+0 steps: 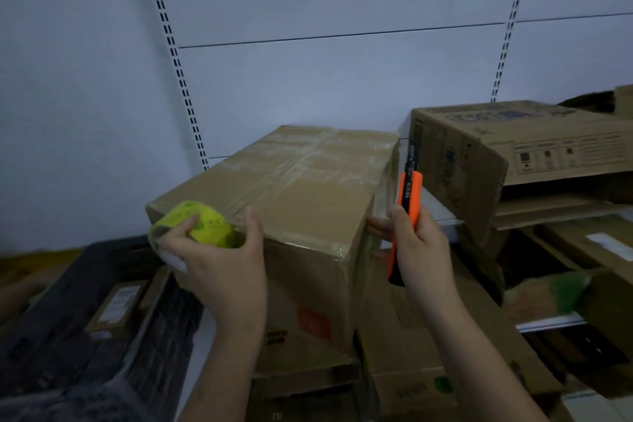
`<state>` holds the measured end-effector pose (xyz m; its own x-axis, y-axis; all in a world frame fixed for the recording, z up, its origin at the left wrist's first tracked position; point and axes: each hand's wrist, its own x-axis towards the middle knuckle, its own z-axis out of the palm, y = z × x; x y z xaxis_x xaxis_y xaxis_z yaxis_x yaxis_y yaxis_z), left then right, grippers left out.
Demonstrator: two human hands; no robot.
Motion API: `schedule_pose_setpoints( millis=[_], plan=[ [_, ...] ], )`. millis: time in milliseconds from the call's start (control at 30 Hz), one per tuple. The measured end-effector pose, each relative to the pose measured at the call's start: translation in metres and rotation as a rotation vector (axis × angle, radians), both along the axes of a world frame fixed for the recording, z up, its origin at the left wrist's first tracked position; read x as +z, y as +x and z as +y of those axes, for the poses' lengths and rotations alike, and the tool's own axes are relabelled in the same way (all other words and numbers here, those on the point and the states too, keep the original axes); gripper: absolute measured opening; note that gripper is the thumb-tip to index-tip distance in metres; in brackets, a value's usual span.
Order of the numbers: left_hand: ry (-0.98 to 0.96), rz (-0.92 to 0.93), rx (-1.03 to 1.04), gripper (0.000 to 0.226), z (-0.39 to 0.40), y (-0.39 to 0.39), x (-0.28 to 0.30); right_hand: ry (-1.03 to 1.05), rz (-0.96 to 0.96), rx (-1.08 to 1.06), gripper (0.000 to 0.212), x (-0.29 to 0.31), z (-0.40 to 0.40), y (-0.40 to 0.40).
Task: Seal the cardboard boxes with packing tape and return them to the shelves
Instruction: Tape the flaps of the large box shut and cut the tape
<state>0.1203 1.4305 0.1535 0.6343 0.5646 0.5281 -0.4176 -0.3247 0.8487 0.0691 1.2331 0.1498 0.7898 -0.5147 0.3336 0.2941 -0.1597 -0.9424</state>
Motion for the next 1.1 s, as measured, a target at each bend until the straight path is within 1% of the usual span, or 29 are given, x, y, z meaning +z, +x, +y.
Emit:
schedule_pose_setpoints(
  millis=[33,67,133,233,300,367,433,533,633,733,867,1033,1100],
  plan=[
    [0.009,0.011,-0.003,0.067,0.0,0.001,0.002,0.066,0.015,0.004,0.012,0.001,-0.006,0.01],
    [0.031,0.02,0.002,0.067,-0.001,0.001,0.004,0.076,0.035,-0.025,0.013,0.002,-0.015,0.022],
    [0.061,0.046,0.003,0.067,0.0,0.001,0.004,0.002,0.086,-0.117,0.018,0.006,-0.037,0.053],
    [0.075,0.069,-0.001,0.067,0.0,0.0,0.004,-0.109,0.182,-0.173,0.018,0.02,-0.069,0.101],
    [0.093,0.09,0.01,0.067,0.0,0.002,0.005,-0.227,0.228,-0.18,0.017,0.037,-0.082,0.126],
    [0.104,0.118,0.008,0.068,0.002,0.003,0.006,-0.289,0.25,-0.139,0.019,0.049,-0.092,0.146],
    [0.11,0.143,0.004,0.067,0.003,0.007,0.007,-0.26,0.282,-0.073,0.025,0.051,-0.097,0.163],
    [0.118,0.149,0.012,0.064,0.003,0.009,0.008,-0.114,0.268,-0.043,0.031,0.041,-0.1,0.177],
    [0.123,0.128,0.005,0.063,0.004,0.006,0.007,-0.086,0.255,-0.056,0.03,0.033,-0.101,0.181],
    [0.136,0.115,-0.003,0.062,0.01,0.002,0.002,-0.105,0.244,-0.107,0.026,0.032,-0.1,0.175],
    [0.154,0.113,-0.055,0.062,0.025,-0.003,-0.01,-0.138,0.244,-0.184,0.018,0.027,-0.091,0.146],
    [0.186,0.059,-0.118,0.065,0.046,0.012,-0.004,-0.284,0.199,-0.3,0.007,0.017,-0.065,0.102],
    [0.198,0.042,-0.163,0.065,0.061,0.031,0.007,-0.324,0.198,-0.298,0.01,0.018,-0.054,0.092]
  ],
)
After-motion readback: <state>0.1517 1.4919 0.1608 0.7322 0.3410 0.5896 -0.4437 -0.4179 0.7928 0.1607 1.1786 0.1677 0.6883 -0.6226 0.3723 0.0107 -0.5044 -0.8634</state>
